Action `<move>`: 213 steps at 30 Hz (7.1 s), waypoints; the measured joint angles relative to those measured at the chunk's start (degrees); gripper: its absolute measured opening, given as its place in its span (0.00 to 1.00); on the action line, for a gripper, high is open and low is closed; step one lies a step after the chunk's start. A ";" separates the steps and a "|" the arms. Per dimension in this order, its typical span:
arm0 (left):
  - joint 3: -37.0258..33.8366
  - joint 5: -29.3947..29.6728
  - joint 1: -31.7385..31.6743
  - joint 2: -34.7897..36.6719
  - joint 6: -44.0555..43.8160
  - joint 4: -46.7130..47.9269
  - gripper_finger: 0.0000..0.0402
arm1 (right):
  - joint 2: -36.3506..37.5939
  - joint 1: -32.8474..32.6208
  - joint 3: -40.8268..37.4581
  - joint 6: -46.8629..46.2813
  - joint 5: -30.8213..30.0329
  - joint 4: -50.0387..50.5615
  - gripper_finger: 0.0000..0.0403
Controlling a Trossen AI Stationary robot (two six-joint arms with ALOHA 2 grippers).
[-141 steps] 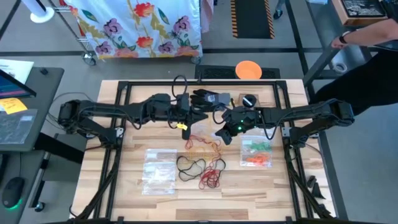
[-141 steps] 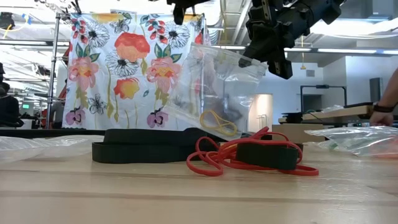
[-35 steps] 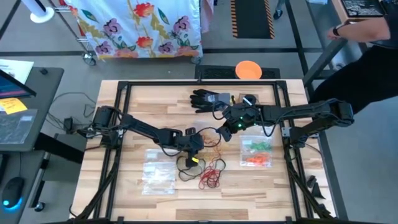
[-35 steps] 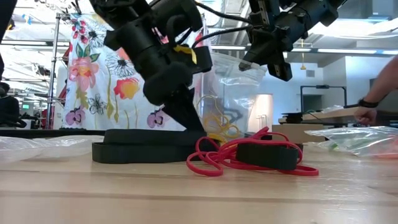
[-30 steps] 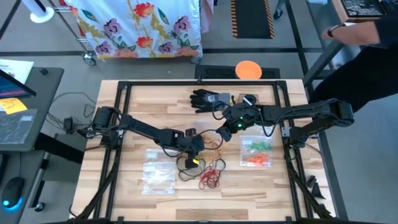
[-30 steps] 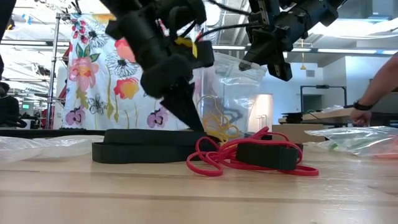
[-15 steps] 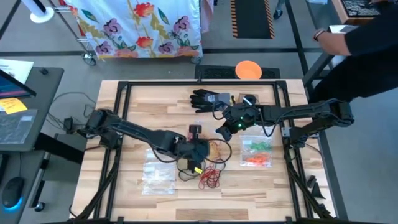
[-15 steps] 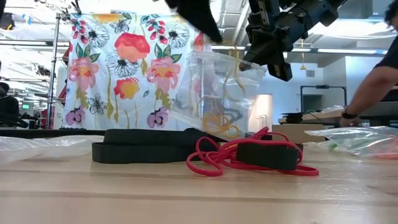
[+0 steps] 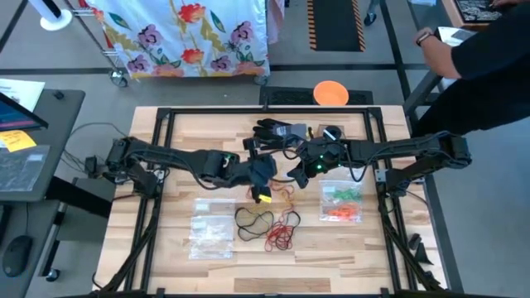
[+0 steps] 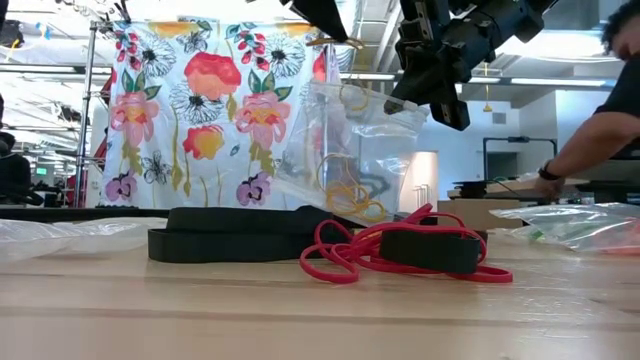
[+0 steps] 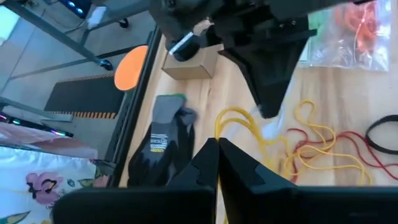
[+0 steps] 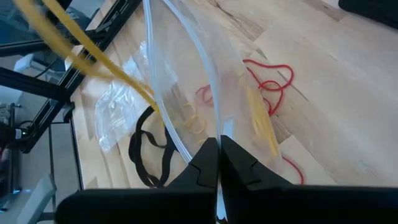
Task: Sort rubber bands
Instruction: Put the yellow rubber band into the transparent zip bag
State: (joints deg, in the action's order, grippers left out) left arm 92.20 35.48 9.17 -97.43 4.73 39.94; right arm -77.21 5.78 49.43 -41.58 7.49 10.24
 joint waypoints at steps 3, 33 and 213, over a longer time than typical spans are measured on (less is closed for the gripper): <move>-0.01 -0.69 -0.45 0.23 1.45 -0.77 0.00 | 0.00 0.00 0.00 0.02 -0.02 0.02 0.01; -0.66 -3.26 -1.57 4.48 2.98 -0.06 0.00 | -0.02 -0.02 0.00 0.02 0.00 0.02 0.01; -17.36 -33.90 0.30 12.17 -6.58 -5.24 0.20 | 5.72 0.32 3.53 3.06 -4.99 20.32 0.01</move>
State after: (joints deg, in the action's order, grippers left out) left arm 74.84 1.59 9.46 -85.26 -1.86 34.69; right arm -71.49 6.10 52.96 -38.52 2.50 30.56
